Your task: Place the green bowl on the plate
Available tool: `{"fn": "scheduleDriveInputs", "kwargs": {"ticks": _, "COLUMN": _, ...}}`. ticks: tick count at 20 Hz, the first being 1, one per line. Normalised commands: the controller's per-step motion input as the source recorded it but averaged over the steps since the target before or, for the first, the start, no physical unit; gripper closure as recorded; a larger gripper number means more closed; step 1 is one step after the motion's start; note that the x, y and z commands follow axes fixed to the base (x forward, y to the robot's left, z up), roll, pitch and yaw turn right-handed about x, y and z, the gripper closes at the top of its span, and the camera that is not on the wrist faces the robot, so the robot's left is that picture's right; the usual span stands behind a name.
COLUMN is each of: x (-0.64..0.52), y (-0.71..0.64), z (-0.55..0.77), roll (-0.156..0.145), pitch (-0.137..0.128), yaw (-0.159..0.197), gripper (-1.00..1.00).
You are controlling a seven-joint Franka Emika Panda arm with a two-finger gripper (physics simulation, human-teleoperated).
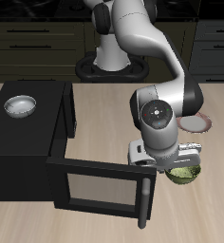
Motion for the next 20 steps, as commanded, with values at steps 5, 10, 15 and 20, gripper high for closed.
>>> {"fn": "scheduleDriveInputs", "kwargs": {"ticks": 5, "x": -0.25, "y": -0.03, "z": 0.39, "roll": 0.030, "pitch": -0.047, "yaw": -0.025, "gripper": 1.00}}
{"fn": "scheduleDriveInputs", "kwargs": {"ticks": 10, "x": -0.44, "y": -0.09, "z": 0.48, "roll": 0.021, "pitch": -0.067, "yaw": -0.018, "gripper": 1.00}}
{"fn": "scheduleDriveInputs", "kwargs": {"ticks": 15, "x": -0.45, "y": -0.19, "z": 0.37, "roll": -0.035, "pitch": -0.059, "yaw": 0.008, "gripper": 1.00}}
{"fn": "scheduleDriveInputs", "kwargs": {"ticks": 20, "x": -0.41, "y": -0.02, "z": 0.21, "roll": -0.017, "pitch": -0.046, "yaw": 0.014, "gripper": 1.00}}
